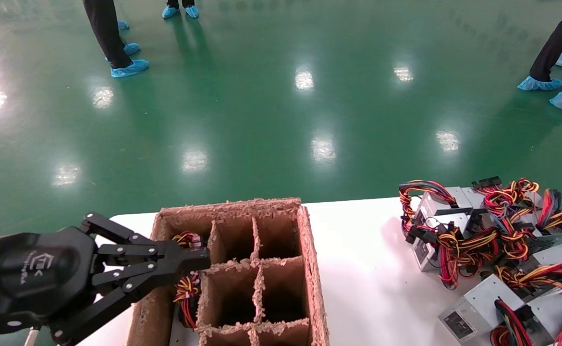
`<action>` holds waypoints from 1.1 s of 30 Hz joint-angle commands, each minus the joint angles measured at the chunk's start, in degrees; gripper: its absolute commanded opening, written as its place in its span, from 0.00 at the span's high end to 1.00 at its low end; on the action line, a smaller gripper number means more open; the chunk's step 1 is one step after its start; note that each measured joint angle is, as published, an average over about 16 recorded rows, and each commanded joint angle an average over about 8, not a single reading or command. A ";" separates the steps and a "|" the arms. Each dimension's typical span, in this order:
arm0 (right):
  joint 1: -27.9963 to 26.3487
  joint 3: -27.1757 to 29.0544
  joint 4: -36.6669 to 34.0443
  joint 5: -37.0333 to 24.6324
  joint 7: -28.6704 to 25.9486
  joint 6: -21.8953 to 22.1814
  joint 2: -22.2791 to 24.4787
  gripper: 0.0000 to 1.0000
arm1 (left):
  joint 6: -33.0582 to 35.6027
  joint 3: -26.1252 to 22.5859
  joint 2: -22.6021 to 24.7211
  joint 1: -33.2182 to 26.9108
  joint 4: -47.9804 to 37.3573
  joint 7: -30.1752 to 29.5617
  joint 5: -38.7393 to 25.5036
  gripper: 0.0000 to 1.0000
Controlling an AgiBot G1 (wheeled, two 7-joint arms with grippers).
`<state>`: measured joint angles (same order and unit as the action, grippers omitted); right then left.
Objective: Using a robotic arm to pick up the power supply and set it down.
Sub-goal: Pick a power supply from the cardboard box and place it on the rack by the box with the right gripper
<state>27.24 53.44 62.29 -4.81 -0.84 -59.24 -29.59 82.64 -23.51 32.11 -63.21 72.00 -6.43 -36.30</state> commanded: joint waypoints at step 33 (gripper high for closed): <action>-3.54 -6.81 -3.71 -2.81 1.63 7.52 -3.21 1.00 | 0.00 -0.01 0.00 0.00 0.00 0.00 0.00 1.00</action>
<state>23.61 46.57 58.42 -7.65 0.74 -51.88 -32.82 82.64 -23.52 32.11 -63.21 72.00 -6.43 -36.30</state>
